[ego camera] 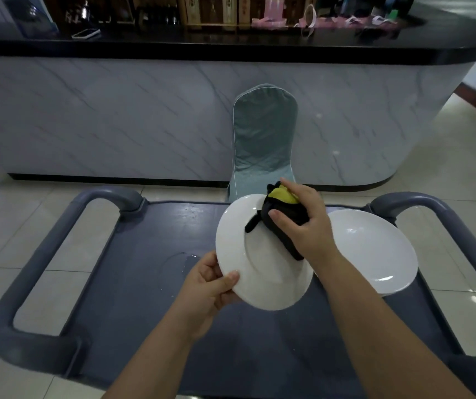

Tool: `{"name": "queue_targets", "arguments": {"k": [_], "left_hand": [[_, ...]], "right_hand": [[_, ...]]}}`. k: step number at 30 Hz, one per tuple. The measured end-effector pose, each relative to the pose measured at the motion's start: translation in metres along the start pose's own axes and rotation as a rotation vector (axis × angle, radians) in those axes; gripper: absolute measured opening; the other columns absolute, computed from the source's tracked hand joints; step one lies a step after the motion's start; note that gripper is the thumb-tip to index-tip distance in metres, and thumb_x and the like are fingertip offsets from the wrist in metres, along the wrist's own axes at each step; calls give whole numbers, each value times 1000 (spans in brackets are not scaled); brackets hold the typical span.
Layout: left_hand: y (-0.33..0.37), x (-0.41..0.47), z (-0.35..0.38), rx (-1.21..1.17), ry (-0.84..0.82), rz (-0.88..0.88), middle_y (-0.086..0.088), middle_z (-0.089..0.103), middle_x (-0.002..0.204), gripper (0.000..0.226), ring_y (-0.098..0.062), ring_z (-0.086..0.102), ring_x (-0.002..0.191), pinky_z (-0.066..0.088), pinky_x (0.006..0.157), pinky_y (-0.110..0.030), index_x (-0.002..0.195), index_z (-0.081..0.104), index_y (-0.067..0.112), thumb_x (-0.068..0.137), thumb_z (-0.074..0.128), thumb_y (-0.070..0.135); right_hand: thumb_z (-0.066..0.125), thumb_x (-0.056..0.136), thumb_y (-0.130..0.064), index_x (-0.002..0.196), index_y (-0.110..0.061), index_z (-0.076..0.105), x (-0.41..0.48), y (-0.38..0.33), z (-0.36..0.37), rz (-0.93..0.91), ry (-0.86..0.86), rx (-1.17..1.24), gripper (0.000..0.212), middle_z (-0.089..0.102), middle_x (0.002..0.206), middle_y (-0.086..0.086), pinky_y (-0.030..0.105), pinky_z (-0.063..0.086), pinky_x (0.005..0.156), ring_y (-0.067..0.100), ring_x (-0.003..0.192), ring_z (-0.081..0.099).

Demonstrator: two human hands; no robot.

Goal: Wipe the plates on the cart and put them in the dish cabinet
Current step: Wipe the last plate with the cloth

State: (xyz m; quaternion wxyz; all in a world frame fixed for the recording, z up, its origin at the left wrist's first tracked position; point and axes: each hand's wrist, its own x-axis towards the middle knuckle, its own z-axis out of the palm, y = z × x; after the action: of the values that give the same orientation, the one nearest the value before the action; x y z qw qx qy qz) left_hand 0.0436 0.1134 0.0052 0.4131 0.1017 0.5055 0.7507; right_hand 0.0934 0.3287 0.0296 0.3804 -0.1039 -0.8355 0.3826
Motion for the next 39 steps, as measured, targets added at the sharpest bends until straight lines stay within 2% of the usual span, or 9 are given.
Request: {"name": "queue_targets", "arguments": {"k": [3,7,12,18,22,28,32,36,39], "left_hand": [[-3,1,3,-25,24,12,-20,68,113,50,-35,66,102,60,77,-46,121,58,6,73,66,3],[5,4,-3,42,66,80,-19,69,111,48,-35,67,102,59,78,-46,120,59,5,74,67,5],[2,0,5,196,63,80,-11,72,106,49,-31,69,96,57,82,-52,118,59,11,70,69,7],[-4,1,9,136,99,42,-14,72,103,41,-33,69,95,58,77,-49,116,61,7,78,70,-3],[-9,-6,10,96,77,-8,-16,71,107,44,-30,69,94,59,76,-44,117,60,8,74,71,4],[-6,-5,8,26,97,-7,-12,73,99,42,-27,71,90,60,71,-41,111,61,6,70,69,1],[-7,-9,7,9,75,-29,-17,70,108,44,-30,70,93,60,75,-46,117,60,7,75,72,-2],[-1,-8,3,-230,91,-48,-12,72,103,42,-23,72,85,60,62,-33,115,59,6,75,67,-5],[0,0,4,-425,175,-75,-8,74,94,31,-19,73,76,60,59,-31,110,60,10,82,54,-1]], "right_hand": [[73,72,-41,121,-29,62,-8,-25,22,31,-13,53,51,55,125,0,34,41,105,13,119,52],[79,69,-34,116,-22,63,-19,-34,38,-249,-73,-61,51,54,127,3,31,38,106,21,118,51],[83,73,-21,111,-34,60,35,-22,23,153,231,127,46,56,104,-23,27,46,97,13,102,57],[77,71,-31,114,-21,68,-17,-44,52,-287,-161,-29,45,58,119,5,31,40,102,22,110,54],[79,71,-23,115,-39,61,25,-18,37,148,118,78,50,53,103,-18,37,46,97,13,102,54],[78,71,-34,113,-21,67,-24,-39,48,-155,-223,41,45,57,119,2,28,39,103,19,113,53],[84,71,-17,113,-32,58,17,-14,35,172,-90,147,51,58,112,-6,8,36,93,0,101,53],[85,73,-16,114,-30,63,18,20,1,424,-64,195,49,65,105,-14,7,46,81,-2,90,61],[86,70,-20,114,-26,64,-19,21,-16,423,38,160,50,66,111,-3,17,48,90,6,101,61]]}}
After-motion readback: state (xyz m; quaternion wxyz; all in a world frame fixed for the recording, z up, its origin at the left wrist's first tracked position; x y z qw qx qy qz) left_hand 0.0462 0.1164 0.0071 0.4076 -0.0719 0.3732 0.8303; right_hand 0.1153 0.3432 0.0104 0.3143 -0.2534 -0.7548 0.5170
